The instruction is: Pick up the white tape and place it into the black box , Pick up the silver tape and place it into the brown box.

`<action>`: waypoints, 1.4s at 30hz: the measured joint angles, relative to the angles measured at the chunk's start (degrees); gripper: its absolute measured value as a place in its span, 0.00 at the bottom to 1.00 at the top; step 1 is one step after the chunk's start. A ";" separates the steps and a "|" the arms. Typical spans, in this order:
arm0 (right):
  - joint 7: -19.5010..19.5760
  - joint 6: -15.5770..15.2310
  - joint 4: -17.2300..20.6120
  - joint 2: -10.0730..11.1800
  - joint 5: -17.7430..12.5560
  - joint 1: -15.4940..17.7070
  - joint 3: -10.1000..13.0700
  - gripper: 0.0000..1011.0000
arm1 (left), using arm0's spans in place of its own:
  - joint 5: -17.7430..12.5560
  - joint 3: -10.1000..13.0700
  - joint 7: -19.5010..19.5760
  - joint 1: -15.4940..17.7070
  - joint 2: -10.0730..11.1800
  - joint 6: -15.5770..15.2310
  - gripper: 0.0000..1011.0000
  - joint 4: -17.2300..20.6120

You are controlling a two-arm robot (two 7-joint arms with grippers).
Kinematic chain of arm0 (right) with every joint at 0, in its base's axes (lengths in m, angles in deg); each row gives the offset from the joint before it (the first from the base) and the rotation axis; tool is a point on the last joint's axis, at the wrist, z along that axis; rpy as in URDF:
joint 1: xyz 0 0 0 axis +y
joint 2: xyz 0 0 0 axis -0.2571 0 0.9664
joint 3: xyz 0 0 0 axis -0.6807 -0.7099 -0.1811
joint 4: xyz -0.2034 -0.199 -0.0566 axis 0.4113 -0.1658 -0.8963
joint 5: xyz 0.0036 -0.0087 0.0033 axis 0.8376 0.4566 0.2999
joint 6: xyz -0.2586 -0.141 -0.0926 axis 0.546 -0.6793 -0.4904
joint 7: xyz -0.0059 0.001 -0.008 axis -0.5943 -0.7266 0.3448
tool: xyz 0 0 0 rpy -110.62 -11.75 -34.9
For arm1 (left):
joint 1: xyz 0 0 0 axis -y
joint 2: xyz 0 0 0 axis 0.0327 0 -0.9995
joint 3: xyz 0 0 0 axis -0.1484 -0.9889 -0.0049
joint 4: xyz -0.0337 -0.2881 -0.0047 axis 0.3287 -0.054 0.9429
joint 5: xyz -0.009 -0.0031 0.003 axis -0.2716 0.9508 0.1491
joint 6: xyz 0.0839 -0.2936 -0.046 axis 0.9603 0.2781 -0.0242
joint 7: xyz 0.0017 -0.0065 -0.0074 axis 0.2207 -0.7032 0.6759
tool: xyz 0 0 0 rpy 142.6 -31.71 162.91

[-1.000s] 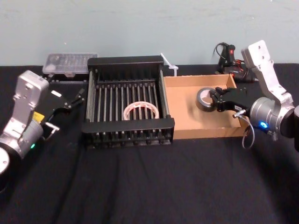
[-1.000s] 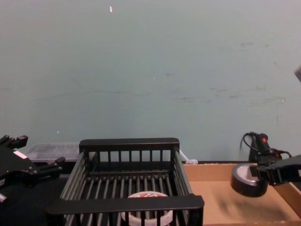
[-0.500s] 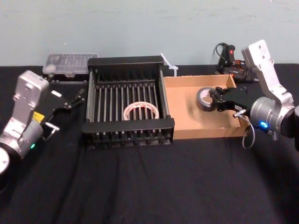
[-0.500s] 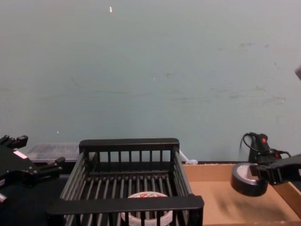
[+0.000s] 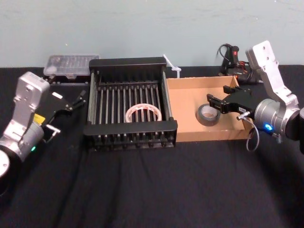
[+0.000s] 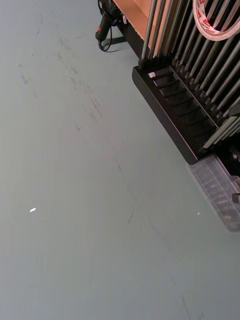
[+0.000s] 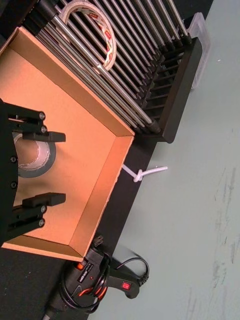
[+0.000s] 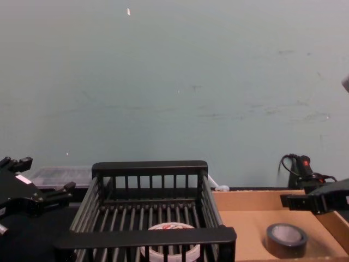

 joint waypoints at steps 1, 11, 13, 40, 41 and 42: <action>0.00 0.00 0.01 0.00 -0.01 0.00 0.00 0.62 | 0.00 0.00 0.00 0.00 0.00 0.00 0.99 0.00; -0.05 -0.01 0.01 0.01 -0.02 0.00 0.00 0.91 | 0.00 0.00 0.00 0.00 0.00 0.00 0.99 0.00; -0.05 -0.01 0.01 0.01 -0.02 0.00 0.00 0.97 | 0.00 0.00 0.00 0.00 0.00 0.00 0.99 0.00; 8.36 13.73 10.19 1.25 8.18 12.42 4.56 0.99 | 0.00 0.00 0.00 0.00 0.00 0.00 0.99 0.00; 9.30 14.80 10.87 1.19 8.79 13.87 5.09 0.99 | 0.00 0.00 0.00 0.00 0.00 0.00 0.99 0.00; 9.98 15.57 11.18 1.15 9.22 14.62 5.32 0.99 | 0.00 0.00 0.00 0.00 0.00 0.00 0.99 0.00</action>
